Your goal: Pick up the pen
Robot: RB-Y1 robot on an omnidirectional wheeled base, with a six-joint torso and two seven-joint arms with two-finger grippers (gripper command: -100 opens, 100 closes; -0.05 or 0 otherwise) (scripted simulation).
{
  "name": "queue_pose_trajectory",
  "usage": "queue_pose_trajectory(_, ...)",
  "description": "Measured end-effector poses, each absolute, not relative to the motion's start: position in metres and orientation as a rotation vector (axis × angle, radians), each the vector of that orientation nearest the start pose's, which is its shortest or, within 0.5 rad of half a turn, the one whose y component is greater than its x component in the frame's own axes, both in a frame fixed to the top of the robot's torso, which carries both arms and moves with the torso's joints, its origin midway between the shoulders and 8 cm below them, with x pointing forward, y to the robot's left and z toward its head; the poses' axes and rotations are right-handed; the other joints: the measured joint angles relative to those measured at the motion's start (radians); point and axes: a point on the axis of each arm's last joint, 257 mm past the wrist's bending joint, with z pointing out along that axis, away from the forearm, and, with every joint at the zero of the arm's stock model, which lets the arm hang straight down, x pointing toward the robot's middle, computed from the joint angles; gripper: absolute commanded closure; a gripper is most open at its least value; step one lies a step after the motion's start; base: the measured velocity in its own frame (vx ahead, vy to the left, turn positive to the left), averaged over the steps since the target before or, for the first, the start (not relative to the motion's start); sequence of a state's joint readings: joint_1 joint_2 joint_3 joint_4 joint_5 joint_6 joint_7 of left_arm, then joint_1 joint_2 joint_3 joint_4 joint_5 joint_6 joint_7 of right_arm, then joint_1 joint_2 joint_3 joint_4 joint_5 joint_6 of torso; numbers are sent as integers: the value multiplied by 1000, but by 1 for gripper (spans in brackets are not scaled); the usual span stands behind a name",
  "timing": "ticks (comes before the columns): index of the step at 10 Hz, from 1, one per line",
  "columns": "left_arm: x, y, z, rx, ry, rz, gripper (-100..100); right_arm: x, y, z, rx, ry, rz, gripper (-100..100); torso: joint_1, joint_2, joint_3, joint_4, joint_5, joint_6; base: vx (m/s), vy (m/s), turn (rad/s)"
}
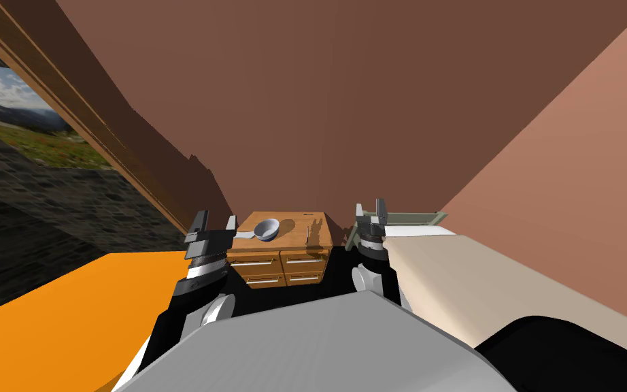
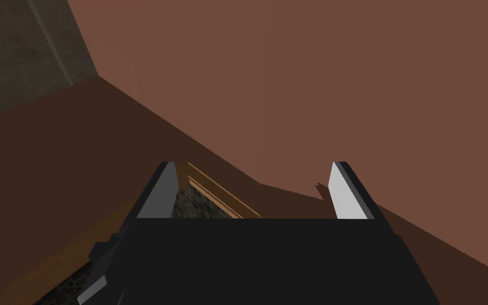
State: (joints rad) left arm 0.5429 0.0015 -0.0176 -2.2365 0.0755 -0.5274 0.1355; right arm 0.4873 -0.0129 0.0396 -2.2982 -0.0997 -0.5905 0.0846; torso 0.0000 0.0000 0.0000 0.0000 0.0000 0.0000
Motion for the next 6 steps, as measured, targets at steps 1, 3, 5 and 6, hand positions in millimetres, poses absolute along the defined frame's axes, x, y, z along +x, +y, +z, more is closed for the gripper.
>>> queue_pose_trajectory(1,343,289,-4,-805,557,-1460,0,328,-274,49,596,513,1361,-100,0,0,0,0,0,0,-26,20,20)
queue_pose_trajectory(3,343,289,-4,-805,557,-1460,0,341,-271,36,620,570,1392,-100,1,2,1,0,0,0,-40,33,28)
queue_pose_trajectory(5,343,289,-4,-805,557,-1460,0,358,-271,21,675,638,1434,-100,2,3,2,1,0,0,-46,29,22)
queue_pose_trajectory(6,343,289,-4,-805,557,-1460,0,362,-271,14,696,656,1446,-100,2,3,2,1,0,0,-39,32,28)
